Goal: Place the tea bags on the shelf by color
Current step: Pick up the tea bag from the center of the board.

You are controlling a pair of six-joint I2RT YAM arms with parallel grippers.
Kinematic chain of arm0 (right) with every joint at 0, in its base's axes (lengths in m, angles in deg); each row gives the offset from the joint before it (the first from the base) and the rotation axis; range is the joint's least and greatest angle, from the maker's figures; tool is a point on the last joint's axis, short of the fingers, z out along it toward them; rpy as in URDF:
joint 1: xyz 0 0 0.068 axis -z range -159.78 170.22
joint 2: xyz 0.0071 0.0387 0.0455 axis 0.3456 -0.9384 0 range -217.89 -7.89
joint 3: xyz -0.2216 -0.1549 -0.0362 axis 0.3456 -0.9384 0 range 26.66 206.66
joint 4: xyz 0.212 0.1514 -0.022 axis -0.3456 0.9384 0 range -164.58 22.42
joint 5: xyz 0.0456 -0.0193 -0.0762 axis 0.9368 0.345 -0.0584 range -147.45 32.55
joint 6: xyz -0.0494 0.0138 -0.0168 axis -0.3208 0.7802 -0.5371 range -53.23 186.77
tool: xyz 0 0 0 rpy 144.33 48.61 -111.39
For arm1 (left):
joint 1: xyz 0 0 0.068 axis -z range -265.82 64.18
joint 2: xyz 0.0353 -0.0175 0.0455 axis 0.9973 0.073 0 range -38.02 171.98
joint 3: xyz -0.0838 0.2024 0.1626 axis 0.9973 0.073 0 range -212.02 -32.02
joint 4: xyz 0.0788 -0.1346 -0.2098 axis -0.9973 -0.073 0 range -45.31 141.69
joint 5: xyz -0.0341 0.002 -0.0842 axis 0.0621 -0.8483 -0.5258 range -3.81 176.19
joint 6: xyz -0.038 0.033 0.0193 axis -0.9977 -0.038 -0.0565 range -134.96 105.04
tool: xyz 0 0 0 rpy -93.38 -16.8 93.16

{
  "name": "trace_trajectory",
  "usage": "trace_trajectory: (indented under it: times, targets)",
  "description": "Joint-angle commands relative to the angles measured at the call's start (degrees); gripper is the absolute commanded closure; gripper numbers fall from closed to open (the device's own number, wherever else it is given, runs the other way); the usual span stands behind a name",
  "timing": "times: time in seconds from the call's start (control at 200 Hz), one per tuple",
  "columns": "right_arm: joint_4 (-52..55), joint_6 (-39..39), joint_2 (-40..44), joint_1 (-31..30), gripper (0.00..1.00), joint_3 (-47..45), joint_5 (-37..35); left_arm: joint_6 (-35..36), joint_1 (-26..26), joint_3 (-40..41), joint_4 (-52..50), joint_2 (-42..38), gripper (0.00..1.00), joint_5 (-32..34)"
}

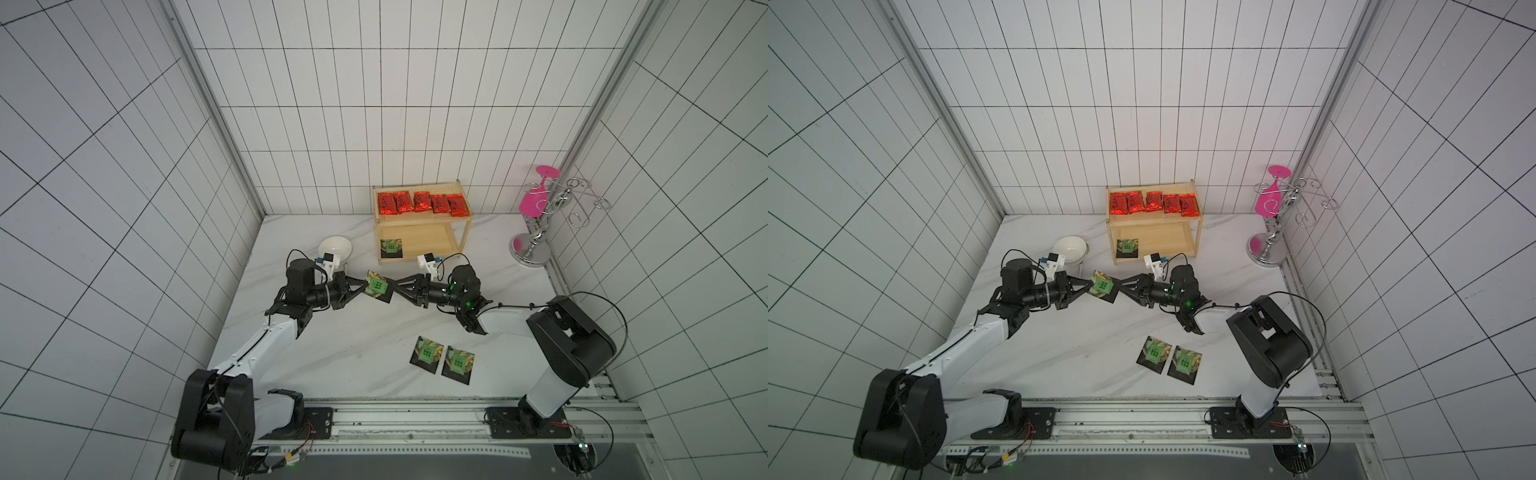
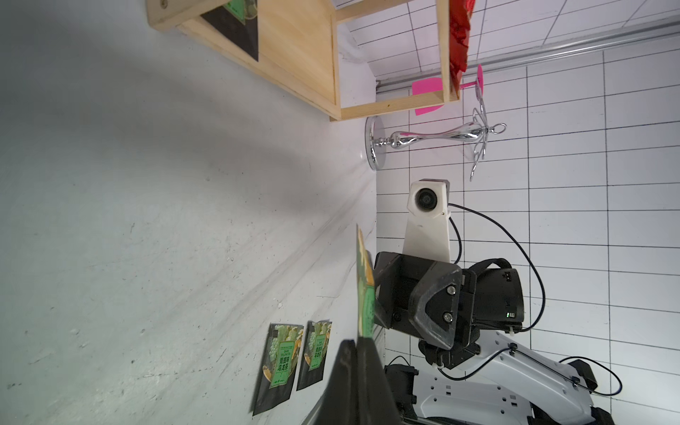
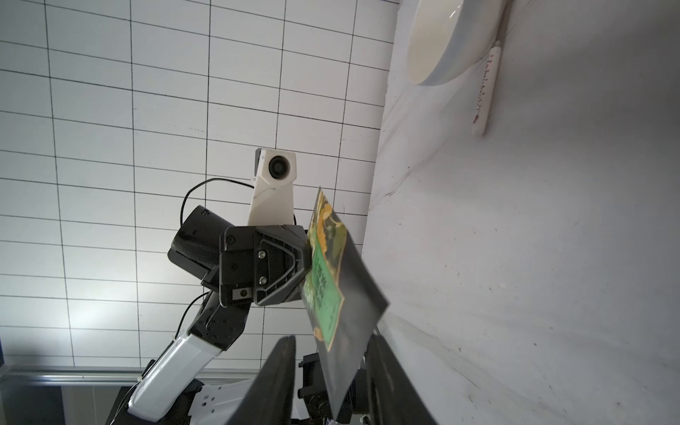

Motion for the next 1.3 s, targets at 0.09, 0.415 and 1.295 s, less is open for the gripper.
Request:
trace_trajectory:
  times: [0.09,0.415,1.295]
  targets:
    - [-7.71,3.73,0.42,-0.88,0.68,-1.27,-1.07,2.31,0.64,-2.69,-1.50,-1.14,1.00,-3.17]
    - [-19.47,11.04,-4.00,-2.46,0.78,-2.15,-2.13,2.31,1.38,-2.24,-2.22,-1.80,1.00,0.04]
    - [4.69,-4.55,7.25,-0.88,1.00,-3.44,-24.88,19.16,-2.02,-19.86,-36.07,-0.23,0.40,11.97]
